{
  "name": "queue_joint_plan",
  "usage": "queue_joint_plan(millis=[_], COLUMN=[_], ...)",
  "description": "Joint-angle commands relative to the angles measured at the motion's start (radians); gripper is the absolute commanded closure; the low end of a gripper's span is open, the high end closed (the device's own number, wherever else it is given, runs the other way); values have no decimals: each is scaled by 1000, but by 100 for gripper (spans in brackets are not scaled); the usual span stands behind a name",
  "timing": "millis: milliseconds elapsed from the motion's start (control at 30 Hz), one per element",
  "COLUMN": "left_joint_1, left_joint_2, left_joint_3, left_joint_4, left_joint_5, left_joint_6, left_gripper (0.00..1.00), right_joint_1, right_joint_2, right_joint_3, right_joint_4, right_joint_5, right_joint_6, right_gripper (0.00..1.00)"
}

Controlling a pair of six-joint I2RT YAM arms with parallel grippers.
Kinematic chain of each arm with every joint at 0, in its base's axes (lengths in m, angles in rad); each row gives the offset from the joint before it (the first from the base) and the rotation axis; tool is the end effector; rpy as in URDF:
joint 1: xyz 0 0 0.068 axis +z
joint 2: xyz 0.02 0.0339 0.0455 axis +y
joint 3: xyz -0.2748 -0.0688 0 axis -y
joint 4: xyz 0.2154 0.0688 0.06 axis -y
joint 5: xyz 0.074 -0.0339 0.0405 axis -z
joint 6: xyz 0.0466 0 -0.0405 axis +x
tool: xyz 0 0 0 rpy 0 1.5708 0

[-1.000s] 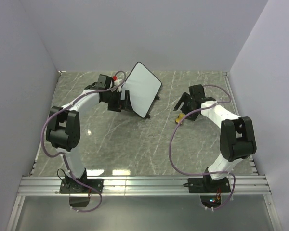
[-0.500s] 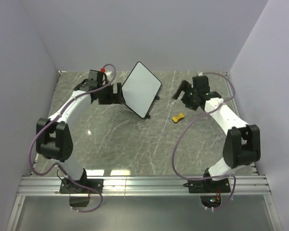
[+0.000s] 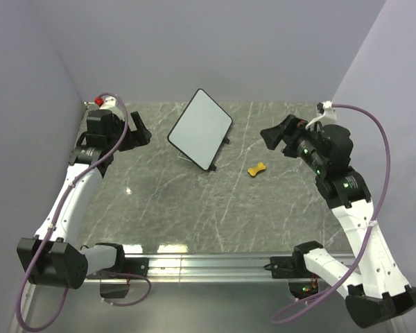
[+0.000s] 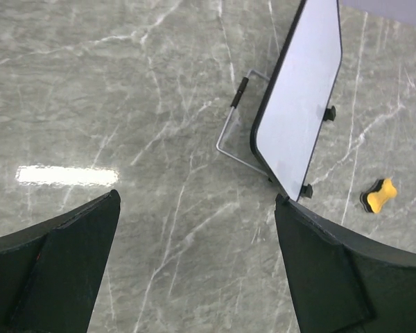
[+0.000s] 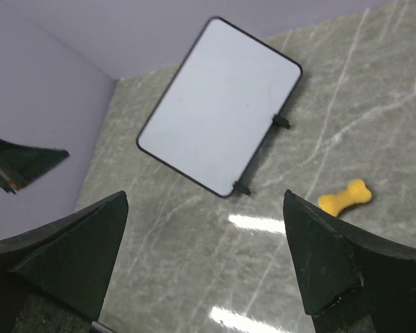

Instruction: Erase the whiteboard

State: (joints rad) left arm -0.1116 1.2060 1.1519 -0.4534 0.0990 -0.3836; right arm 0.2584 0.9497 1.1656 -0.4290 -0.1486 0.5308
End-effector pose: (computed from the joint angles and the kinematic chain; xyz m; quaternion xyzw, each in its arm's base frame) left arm 0.2435 -0.0319 0.3600 -0.0919 0.8564 -0.1654 0.4804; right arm 0.1674 0.0514 0.4163 0.0592 0.7753 0.2941 0.5558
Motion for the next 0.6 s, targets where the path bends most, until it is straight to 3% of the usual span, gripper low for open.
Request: queue_joint_plan(millis=[0,567], left_joint_1=[6,9], left_joint_2=[-39,-56], left_joint_3=[-6,-9], left_joint_4=[52,19], left_joint_5=[-57,-96], left_joint_6=[-20,8], left_gripper=[1,1], right_joint_1=[-2,-2], right_joint_2=[-21,-17], right_joint_3=[-55,-52], right_joint_4=[-71,-82], right_joint_5=[29,54], right_joint_6=[-52,-94], right_gripper=[0,0])
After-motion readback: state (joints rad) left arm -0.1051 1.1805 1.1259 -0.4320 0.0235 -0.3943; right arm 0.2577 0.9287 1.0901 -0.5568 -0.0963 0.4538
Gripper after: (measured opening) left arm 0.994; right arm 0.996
